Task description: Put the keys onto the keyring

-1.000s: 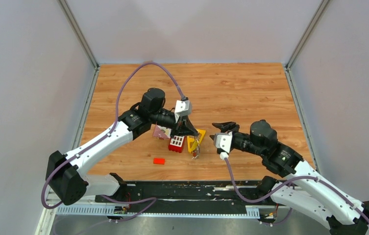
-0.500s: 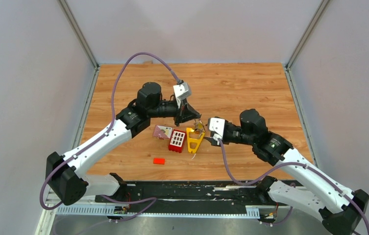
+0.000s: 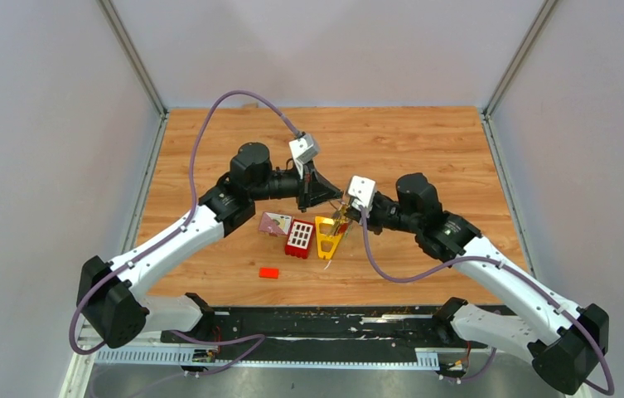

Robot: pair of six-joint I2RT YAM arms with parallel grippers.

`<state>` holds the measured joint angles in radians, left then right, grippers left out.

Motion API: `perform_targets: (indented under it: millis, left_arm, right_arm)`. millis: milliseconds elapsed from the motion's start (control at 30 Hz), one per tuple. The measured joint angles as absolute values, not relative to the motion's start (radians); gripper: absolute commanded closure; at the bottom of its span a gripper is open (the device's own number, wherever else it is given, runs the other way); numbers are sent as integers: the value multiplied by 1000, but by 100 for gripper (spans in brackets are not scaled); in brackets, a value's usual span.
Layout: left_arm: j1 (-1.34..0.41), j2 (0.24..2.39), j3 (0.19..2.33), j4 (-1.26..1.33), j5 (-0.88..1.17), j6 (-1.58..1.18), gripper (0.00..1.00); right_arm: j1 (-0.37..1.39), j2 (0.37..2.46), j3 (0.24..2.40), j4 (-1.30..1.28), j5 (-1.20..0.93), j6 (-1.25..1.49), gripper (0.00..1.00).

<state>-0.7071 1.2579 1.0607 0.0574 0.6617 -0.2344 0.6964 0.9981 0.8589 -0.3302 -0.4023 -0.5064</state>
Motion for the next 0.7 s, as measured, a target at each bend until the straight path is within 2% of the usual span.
perform_targets:
  millis: [100, 233, 400, 533, 700]
  left_arm:
    - [-694, 1253, 1038, 79, 667, -245, 100]
    - [-665, 1243, 1007, 110, 649, -239, 100]
    - [-655, 1248, 960, 162, 635, -171, 76]
    - [-654, 1322, 947, 205, 674, -97, 48]
    - [-653, 1469, 952, 187, 701, -45, 33]
  right_arm:
    - [677, 995, 859, -330, -381, -507, 100]
    - [653, 970, 859, -337, -365, -529, 100]
    - [645, 941, 859, -366, -318, -590, 100]
    - [637, 951, 847, -397, -207, -659, 100]
    - [623, 967, 811, -431, -95, -722, 100]
